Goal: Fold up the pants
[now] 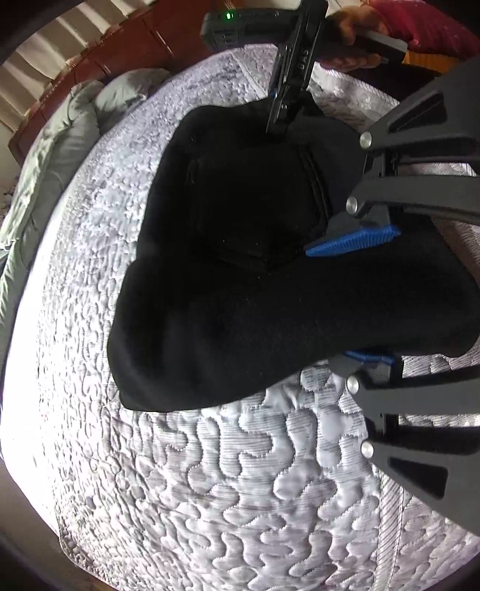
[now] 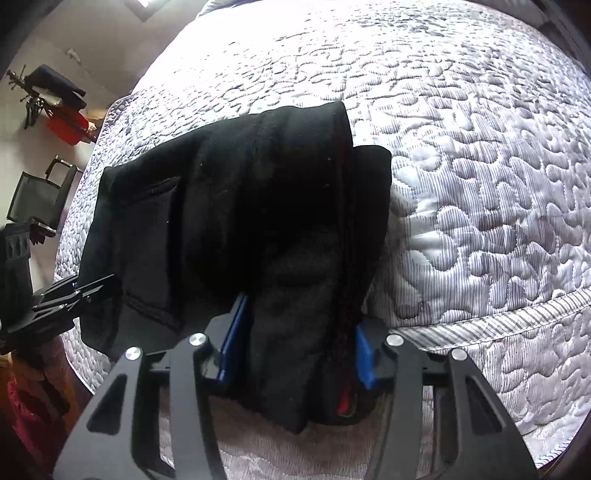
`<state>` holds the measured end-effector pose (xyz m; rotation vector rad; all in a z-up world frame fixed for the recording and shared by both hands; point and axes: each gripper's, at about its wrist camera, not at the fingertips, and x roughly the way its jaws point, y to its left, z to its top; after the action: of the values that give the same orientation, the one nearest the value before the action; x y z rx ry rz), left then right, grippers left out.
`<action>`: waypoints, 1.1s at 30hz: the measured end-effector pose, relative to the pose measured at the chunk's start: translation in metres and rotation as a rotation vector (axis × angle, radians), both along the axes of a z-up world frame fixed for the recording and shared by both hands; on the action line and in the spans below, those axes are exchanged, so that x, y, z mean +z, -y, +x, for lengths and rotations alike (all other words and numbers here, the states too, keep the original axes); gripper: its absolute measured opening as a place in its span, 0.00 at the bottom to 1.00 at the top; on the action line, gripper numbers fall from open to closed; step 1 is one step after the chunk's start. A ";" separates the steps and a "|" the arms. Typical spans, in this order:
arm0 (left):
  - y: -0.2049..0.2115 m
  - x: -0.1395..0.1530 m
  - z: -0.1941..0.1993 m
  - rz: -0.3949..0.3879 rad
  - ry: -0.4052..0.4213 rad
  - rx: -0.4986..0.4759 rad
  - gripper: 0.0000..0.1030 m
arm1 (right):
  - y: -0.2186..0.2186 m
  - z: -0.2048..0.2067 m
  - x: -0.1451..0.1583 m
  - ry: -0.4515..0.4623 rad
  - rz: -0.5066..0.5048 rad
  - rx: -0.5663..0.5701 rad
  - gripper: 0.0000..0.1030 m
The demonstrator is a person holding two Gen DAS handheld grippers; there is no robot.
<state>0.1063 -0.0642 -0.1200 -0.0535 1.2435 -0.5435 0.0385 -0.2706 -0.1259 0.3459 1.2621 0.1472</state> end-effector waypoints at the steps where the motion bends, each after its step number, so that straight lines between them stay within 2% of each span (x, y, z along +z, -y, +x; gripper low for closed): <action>1: -0.002 0.002 0.000 -0.008 -0.001 0.003 0.34 | 0.002 0.000 0.002 0.001 0.009 -0.002 0.46; 8: -0.009 0.021 0.001 -0.067 0.012 0.033 0.27 | 0.005 0.000 0.027 0.042 0.008 0.028 0.36; 14: -0.013 0.056 0.003 -0.138 0.060 0.043 0.27 | 0.006 0.004 0.061 0.106 -0.005 0.040 0.34; 19: -0.005 0.084 0.024 -0.163 0.113 0.050 0.27 | 0.017 0.027 0.098 0.176 -0.023 0.045 0.34; 22: 0.004 0.102 0.048 -0.168 0.155 0.050 0.27 | 0.029 0.054 0.118 0.210 -0.031 0.045 0.34; 25: 0.017 0.113 0.077 -0.170 0.187 0.060 0.27 | 0.041 0.089 0.124 0.234 -0.039 0.049 0.34; 28: 0.027 0.111 0.103 -0.152 0.204 0.062 0.27 | 0.053 0.118 0.118 0.238 -0.031 0.050 0.34; 33: 0.030 0.077 0.136 -0.125 0.181 0.066 0.28 | 0.069 0.160 0.085 0.203 -0.002 0.051 0.34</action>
<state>0.2422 -0.0945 -0.0426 -0.1469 1.0276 -0.5561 0.1990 -0.3392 -0.0410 0.2891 1.0709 0.2192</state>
